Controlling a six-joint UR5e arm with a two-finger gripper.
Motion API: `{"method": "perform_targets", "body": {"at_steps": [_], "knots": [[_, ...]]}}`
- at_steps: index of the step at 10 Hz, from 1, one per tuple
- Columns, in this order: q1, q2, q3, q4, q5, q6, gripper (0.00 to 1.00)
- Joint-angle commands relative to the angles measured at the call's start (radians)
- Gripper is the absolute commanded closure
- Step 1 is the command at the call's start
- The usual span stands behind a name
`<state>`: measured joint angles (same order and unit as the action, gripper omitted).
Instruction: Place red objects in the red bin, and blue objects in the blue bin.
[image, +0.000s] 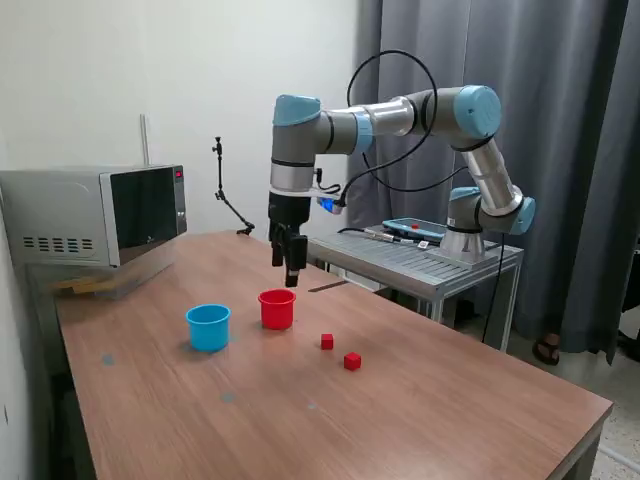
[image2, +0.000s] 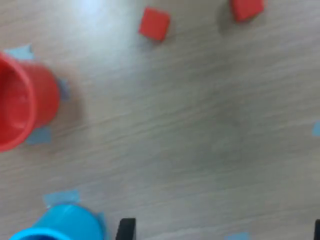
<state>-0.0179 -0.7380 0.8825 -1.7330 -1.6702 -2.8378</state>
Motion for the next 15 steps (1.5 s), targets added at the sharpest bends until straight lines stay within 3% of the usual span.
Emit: {"method": "perform_targets", "body": {"at_steps": [1,4,6,11,15], "knots": [[0.073,-0.040,0.061,0.001,0.000,0.030,0.00],[0.119,-0.118,0.154,-0.002,0.000,0.055,0.00],[0.121,-0.200,0.269,-0.002,0.003,0.089,0.00],[0.144,-0.294,0.407,-0.022,0.004,0.104,0.00],[0.150,-0.296,0.469,-0.216,0.004,0.100,0.00]]}}
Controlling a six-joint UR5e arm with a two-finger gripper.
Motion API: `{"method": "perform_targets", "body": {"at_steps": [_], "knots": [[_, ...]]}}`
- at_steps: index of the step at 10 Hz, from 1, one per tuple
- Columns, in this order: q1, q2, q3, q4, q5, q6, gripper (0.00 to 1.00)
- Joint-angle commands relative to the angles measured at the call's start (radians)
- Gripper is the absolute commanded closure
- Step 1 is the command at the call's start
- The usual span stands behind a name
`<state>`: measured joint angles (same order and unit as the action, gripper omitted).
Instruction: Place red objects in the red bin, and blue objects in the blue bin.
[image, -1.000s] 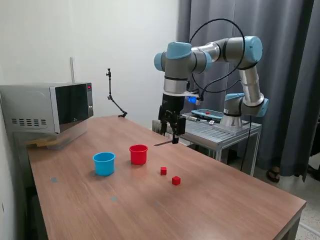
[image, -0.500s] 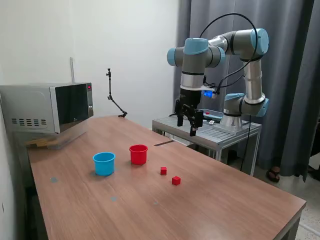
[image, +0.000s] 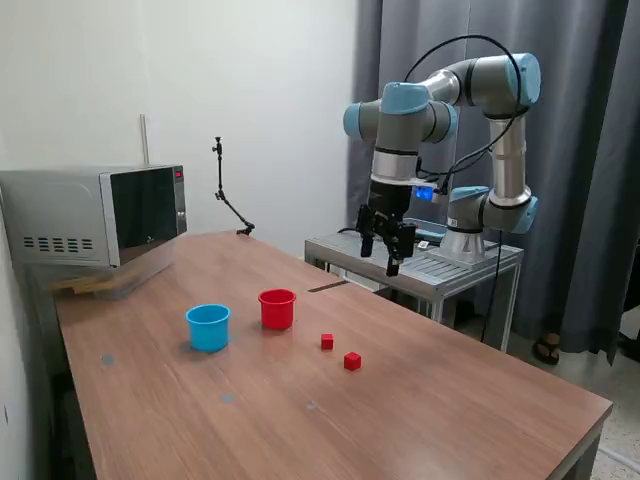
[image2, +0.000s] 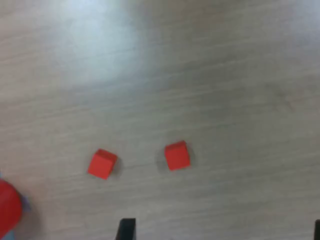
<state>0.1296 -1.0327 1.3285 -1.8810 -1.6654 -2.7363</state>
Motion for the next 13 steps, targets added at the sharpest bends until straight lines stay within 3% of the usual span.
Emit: {"method": "perform_targets", "body": {"at_steps": [1,5,10,13], "knots": [[0.001,-0.001,0.043,-0.088,0.000,-0.008,0.00],[0.002,-0.001,0.156,-0.141,-0.001,-0.011,0.00],[-0.013,0.037,0.190,-0.210,0.000,-0.026,0.00],[-0.037,0.091,0.187,-0.262,0.055,-0.065,0.00]]}}
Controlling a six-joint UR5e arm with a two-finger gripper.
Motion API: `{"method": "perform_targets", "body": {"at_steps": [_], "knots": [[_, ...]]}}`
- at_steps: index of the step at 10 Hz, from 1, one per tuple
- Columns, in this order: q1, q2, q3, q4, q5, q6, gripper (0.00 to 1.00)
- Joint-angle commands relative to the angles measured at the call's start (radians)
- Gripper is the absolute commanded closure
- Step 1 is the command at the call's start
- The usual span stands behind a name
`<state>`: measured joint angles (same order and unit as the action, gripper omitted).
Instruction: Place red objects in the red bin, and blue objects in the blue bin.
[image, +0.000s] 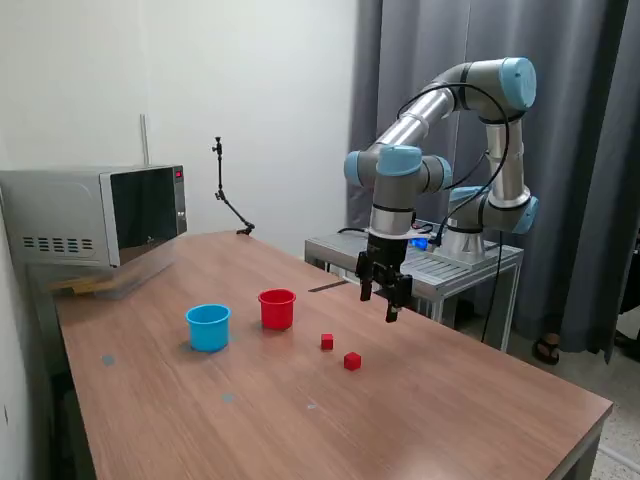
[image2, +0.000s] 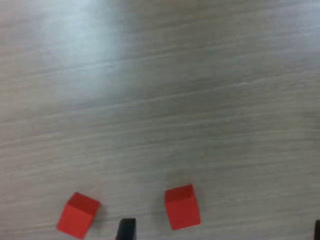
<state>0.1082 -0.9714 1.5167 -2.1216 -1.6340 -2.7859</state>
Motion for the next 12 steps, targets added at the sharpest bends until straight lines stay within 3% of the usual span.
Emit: {"method": "perform_targets", "body": {"at_steps": [1,4,8,12], "knots": [[-0.030,0.058,-0.001,-0.029,0.022,-0.018,0.00],[-0.050,0.105,-0.004,-0.055,0.022,-0.033,0.00],[-0.059,0.154,-0.015,-0.099,0.022,-0.168,0.00],[-0.059,0.157,-0.021,-0.133,0.022,-0.248,0.00]]}}
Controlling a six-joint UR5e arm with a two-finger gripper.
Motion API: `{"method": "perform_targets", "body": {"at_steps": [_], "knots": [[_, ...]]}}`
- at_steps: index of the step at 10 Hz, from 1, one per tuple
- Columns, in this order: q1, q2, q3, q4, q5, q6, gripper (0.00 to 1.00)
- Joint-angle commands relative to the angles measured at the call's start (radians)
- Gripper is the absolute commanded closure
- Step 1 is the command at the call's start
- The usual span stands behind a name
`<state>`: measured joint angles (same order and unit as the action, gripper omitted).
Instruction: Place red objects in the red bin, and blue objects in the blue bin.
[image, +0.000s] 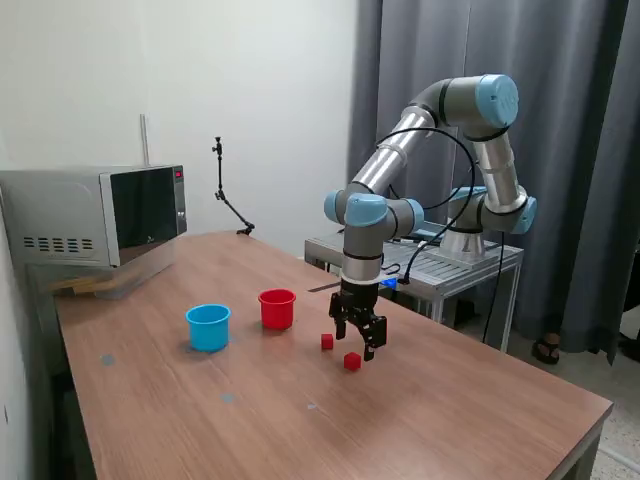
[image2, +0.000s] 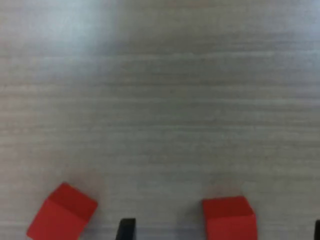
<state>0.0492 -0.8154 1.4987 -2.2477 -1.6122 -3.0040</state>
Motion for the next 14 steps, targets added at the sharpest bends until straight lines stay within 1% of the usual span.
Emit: {"method": "perform_targets", "body": {"at_steps": [1,4,10,11,14], "knots": [[0.000,0.002,-0.002,-0.009,0.002,-0.039,0.00],[0.000,0.018,-0.003,-0.029,0.005,-0.090,0.00],[0.001,0.045,-0.021,-0.039,0.006,-0.102,0.00],[0.001,0.045,-0.021,-0.039,0.005,-0.102,1.00],[0.001,0.045,-0.021,-0.038,0.005,-0.102,1.00]]}}
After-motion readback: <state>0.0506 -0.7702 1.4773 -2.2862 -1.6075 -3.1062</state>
